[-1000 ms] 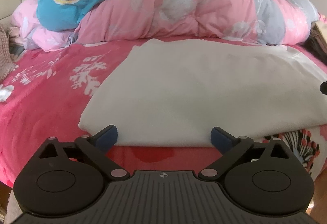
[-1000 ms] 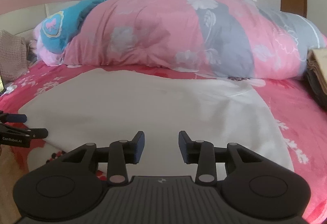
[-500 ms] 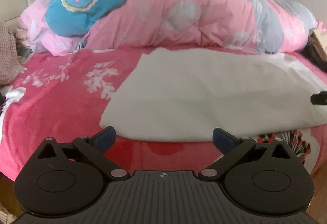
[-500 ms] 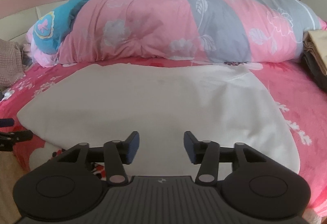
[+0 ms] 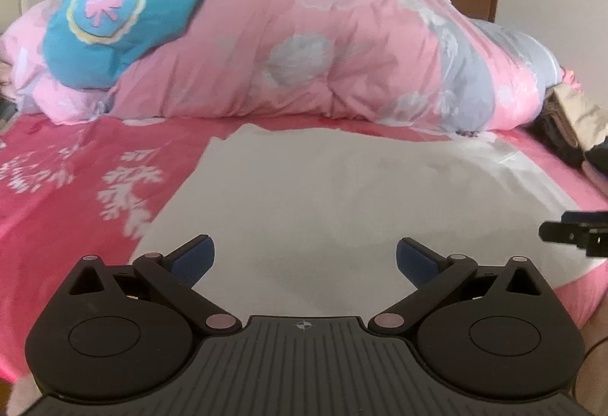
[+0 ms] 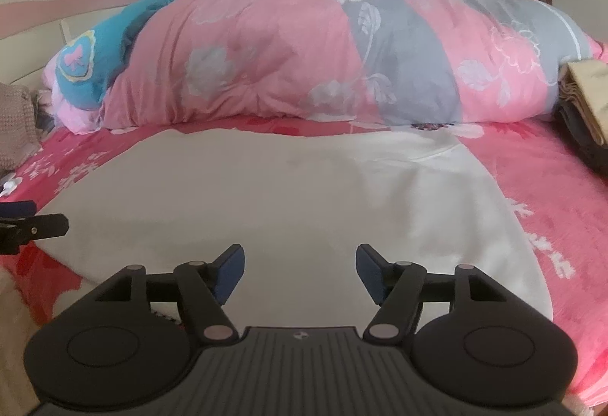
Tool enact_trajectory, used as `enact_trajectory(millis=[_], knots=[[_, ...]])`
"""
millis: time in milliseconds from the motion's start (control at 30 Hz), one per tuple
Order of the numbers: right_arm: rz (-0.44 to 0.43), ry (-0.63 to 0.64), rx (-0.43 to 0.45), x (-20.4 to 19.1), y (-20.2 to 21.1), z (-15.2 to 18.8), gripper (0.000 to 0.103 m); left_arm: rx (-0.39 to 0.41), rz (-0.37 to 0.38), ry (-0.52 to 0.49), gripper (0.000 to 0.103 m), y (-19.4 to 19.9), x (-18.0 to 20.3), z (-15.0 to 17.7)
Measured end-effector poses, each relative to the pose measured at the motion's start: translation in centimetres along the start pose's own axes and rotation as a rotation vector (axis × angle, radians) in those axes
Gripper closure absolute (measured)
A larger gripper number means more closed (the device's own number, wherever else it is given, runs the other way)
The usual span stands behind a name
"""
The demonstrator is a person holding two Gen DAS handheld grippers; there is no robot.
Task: Fold clothes
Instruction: 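Raise both open grippers above the flat folded sweatshirt, then hold both open grippers low over the white sweatshirt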
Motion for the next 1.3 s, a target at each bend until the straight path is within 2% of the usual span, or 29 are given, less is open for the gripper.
enact_trajectory(millis=[200,267,333,533,667,800,1133,1300], knots=[[0.026,-0.032,-0.025,0.6,-1.4,-1.0,0.025,-0.024,-0.017,0.014,0.0,-2.4,0.3,-1.2],[0.038,-0.035,-0.031,0.7,-2.0,-1.4,0.02,-0.032,-0.024,0.018,0.0,-3.2,0.4,-1.6],[0.048,-0.039,-0.033,0.8,-2.6,-1.8,0.01,-0.04,-0.031,0.022,0.0,-4.0,0.5,-1.9],[0.086,-0.024,-0.06,0.7,-4.9,-2.7,0.002,-0.094,-0.057,0.04,0.0,-6.1,0.3,-1.9],[0.1,-0.022,-0.097,0.6,-6.7,-2.4,0.0,-0.107,-0.086,0.033,0.0,-6.8,0.3,-1.9],[0.141,0.021,-0.082,0.0,-7.0,-2.4,0.0,-0.128,-0.098,0.053,0.0,-7.0,0.2,-1.9],[0.13,-0.025,-0.104,0.5,-6.9,-2.3,0.0,-0.199,-0.13,0.121,0.0,-7.2,-0.1,-2.1],[0.119,-0.023,-0.107,0.7,-6.9,-2.3,0.0,-0.199,-0.129,0.117,0.0,-7.2,-0.1,-1.9]])
Point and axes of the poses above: each gripper's, at about its wrist camera, not at the fingertips, and y roughly against the way its jaws point, x to its right, z to its underside, the point moved 8 cm from there along -y, roughly the way its jaws point, and after that the axes turned 9 degrees about -x, right-handed, at the moved point
